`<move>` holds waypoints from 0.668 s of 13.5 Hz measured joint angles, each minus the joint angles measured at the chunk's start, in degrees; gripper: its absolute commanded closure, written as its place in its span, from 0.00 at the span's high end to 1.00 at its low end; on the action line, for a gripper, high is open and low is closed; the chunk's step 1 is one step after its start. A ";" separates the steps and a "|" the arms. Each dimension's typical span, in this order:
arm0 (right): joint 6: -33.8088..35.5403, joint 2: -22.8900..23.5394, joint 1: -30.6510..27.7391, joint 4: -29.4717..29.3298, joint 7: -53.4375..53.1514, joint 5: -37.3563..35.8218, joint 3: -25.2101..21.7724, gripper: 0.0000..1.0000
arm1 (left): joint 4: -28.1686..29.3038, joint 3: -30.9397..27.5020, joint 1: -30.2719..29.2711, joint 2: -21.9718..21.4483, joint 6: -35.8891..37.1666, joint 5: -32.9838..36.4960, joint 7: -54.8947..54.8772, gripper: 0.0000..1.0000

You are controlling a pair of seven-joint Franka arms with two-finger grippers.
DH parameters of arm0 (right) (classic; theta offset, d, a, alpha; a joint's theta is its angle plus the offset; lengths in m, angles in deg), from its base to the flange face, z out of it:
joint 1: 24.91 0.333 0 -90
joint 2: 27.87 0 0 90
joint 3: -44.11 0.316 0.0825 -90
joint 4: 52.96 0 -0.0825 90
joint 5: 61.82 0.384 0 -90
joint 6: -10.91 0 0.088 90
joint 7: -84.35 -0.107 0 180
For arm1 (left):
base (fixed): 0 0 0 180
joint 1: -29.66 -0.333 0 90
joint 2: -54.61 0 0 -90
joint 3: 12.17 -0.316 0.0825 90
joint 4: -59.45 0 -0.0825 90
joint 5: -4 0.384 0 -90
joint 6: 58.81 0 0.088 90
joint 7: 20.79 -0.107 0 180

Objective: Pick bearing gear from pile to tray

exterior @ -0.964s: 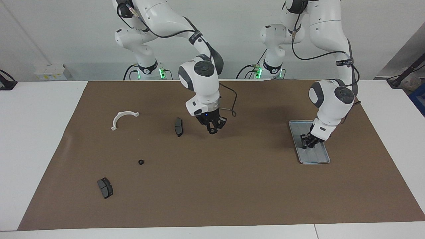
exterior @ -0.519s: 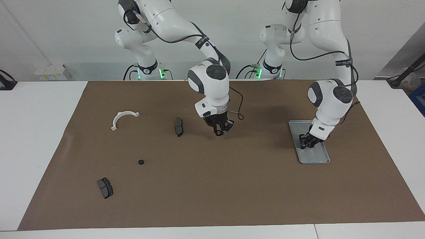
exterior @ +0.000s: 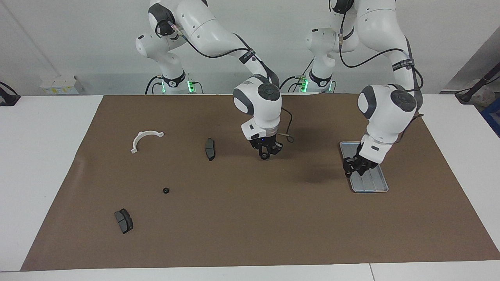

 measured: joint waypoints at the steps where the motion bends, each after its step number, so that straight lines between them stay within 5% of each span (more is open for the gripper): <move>1: 0.09 -1.11 -1.98 0.99 3.06 0.00 -0.03 1.00 | 0.00 0.02 1.61 0.26 -1.56 -0.01 1.64 0.47; 6: 1.04 -9.24 -12.14 9.09 20.99 0.10 -0.01 1.00 | 0.12 0.04 9.63 2.64 -6.63 -0.04 4.09 0.45; 9: 1.13 -10.39 -17.53 10.28 32.15 0.11 0.00 1.00 | 0.56 0.02 13.01 4.66 -7.79 -0.04 4.17 0.44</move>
